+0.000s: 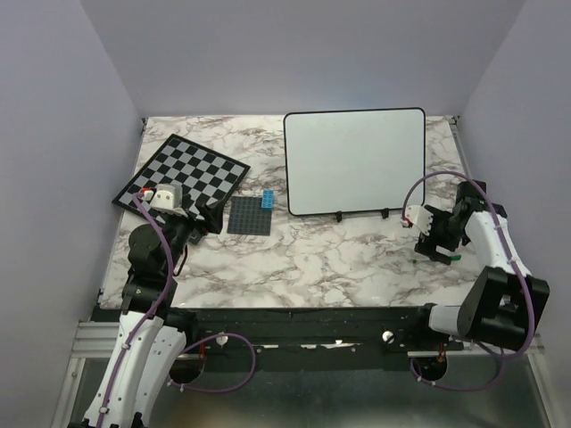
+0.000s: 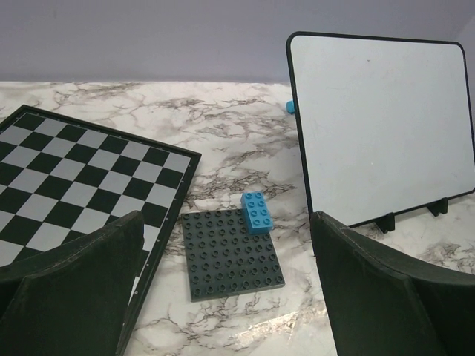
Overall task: Write a sentence on the whiteboard
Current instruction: Open the whiteboard marker at the center of the board.
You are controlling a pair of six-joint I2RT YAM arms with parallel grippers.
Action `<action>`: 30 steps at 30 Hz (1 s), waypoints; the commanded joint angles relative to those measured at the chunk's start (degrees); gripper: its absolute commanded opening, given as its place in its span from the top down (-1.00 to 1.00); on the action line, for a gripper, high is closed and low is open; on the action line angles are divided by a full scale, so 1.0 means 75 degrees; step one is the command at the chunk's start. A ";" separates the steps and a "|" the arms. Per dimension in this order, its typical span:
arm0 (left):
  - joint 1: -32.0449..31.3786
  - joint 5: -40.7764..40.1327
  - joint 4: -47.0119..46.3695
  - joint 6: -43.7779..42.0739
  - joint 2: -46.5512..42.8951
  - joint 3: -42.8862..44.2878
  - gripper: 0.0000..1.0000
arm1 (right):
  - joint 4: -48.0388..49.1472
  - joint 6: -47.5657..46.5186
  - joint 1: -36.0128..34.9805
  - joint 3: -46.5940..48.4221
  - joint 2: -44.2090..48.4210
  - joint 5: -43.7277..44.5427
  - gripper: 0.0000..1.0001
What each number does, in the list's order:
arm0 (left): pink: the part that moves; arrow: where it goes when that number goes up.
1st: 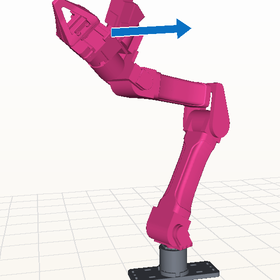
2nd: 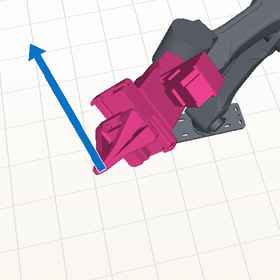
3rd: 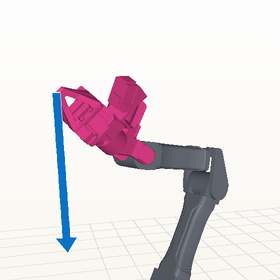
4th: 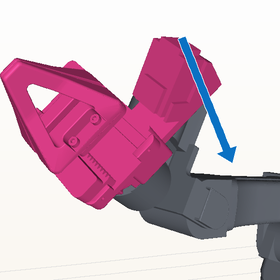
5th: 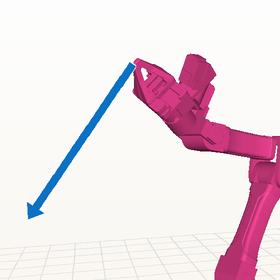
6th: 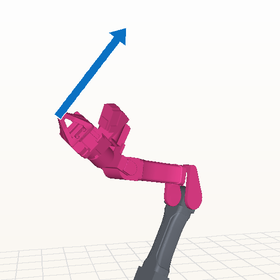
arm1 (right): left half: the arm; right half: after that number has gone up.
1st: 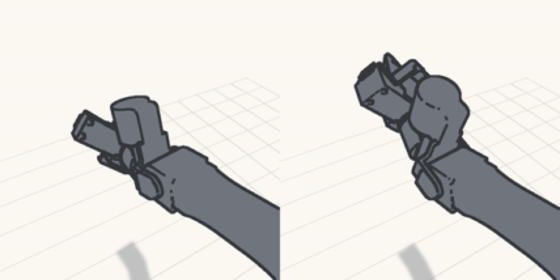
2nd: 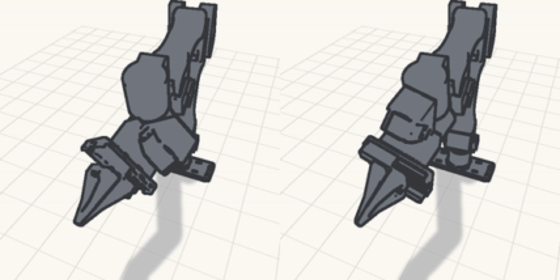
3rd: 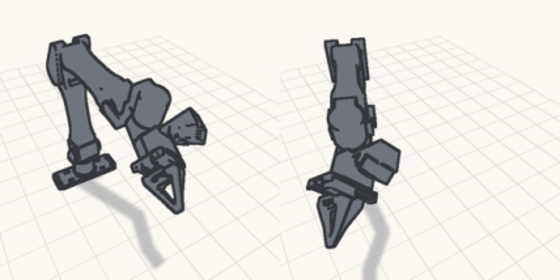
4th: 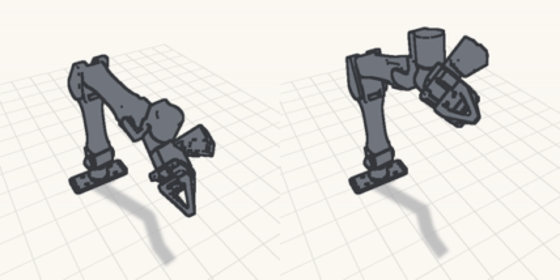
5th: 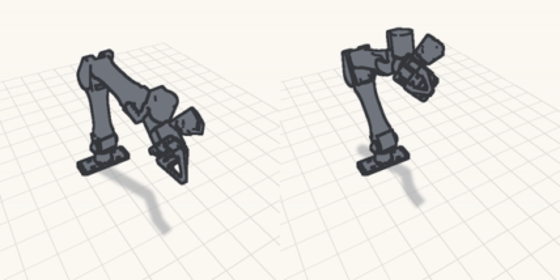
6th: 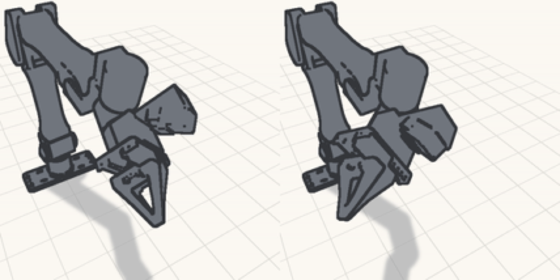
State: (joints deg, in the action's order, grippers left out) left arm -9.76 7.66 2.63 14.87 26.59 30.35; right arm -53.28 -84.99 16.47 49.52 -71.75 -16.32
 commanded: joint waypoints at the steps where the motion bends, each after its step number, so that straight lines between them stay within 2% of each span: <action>1: -0.0011 0.0232 -0.0152 0.0079 -0.0123 0.0032 -0.97 | 0.0353 -0.2014 0.0148 -0.0097 -0.0827 0.0814 -0.86; 7: -0.0011 0.0256 -0.0175 0.0068 -0.0100 0.0020 -0.97 | 0.1337 -0.2402 0.0148 -0.0508 -0.1426 0.0875 -0.78; 13: -0.0011 0.0326 -0.0199 0.0068 -0.0018 0.0020 -0.97 | 0.1900 -0.2484 0.0054 -0.0860 -0.1871 0.0769 -0.54; 16: -0.0011 0.0361 -0.0199 0.0068 0.0017 0.0020 -0.97 | 0.1959 -0.2309 -0.0180 -0.0907 -0.2093 0.0781 -0.19; 17: -0.0011 0.0373 -0.0199 0.0068 0.0041 0.0020 -0.97 | 0.1959 -0.2239 -0.0261 -0.0895 -0.2164 0.0781 0.09; 21: -0.0011 0.0478 -0.0222 0.0068 0.0111 0.0020 -0.97 | 0.1796 -0.1864 -0.0904 -0.0872 -0.2270 0.0745 0.40; 26: 0.0000 0.0619 -0.0281 0.0068 0.0134 0.0020 -0.97 | 0.1186 -0.1126 -0.1573 -0.0462 -0.2060 0.0172 0.47; 30: 0.0000 0.0806 -0.0304 0.0091 0.0158 -0.0003 -0.97 | 0.1127 -0.0436 -0.2625 -0.0508 -0.1977 0.0148 0.52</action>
State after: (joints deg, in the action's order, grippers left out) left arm -9.82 10.72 2.24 14.90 27.66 30.35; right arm -40.82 -94.54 2.85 46.17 -86.02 -10.59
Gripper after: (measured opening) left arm 0.985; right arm 0.257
